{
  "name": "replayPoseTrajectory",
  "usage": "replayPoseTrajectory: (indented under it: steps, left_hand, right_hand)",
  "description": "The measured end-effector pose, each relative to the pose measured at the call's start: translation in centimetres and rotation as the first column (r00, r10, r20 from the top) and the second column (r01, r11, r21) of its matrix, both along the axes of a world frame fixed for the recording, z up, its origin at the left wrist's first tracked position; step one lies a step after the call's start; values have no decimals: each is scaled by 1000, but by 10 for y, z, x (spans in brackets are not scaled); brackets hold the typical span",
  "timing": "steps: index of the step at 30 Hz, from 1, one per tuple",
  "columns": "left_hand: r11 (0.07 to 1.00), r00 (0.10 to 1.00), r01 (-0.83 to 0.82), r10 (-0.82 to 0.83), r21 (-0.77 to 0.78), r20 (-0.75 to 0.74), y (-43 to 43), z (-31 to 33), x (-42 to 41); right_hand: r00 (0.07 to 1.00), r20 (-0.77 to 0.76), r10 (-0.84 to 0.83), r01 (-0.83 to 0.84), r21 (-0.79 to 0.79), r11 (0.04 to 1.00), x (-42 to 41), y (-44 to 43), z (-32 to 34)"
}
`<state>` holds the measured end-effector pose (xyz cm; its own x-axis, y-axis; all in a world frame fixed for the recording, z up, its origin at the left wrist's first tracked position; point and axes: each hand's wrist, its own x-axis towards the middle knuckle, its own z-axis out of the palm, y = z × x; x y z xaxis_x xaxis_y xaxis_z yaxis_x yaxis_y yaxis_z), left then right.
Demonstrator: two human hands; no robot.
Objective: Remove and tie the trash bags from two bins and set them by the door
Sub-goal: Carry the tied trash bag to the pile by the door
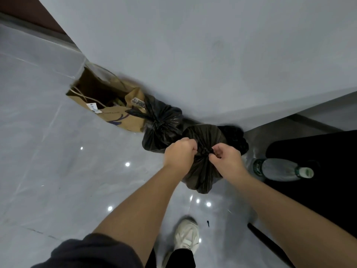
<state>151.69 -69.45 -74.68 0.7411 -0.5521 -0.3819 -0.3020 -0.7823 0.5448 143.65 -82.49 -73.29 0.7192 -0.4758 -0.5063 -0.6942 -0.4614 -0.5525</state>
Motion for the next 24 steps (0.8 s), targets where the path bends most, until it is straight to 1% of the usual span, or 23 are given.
replayPoseTrajectory:
  steps: [6, 11, 15, 17, 19, 22, 24]
  left_hand:
    - [998, 998, -58, 58, -19, 27, -20, -41, 11]
    - [986, 992, -123, 126, -116, 23, -25, -78, 12]
    - [965, 984, -157, 171, -209, 48, -34, -86, 18]
    - [957, 981, -172, 187, -235, 42, -37, -91, 22]
    - [957, 983, -181, 180, -228, -27, -37, -103, 23]
    - [984, 976, -145, 126, -102, -175, -33, -124, 21]
    - [992, 972, -114, 99, -59, -214, -31, -132, 19]
  right_hand:
    - [998, 53, 14, -11, -45, 999, 22, -18, -41]
    - [997, 80, 24, -20, -46, 999, 34, -25, -71]
    - [986, 166, 10, 4, -80, 997, 40, -31, -75]
    - [985, 172, -1, 15, -80, 997, 41, -34, -80]
    - [993, 118, -15, 22, -58, 998, 39, -35, -91]
    - [999, 17, -33, 34, -51, 998, 32, -37, -117]
    - [999, 7, -49, 50, -61, 997, 29, -36, -131]
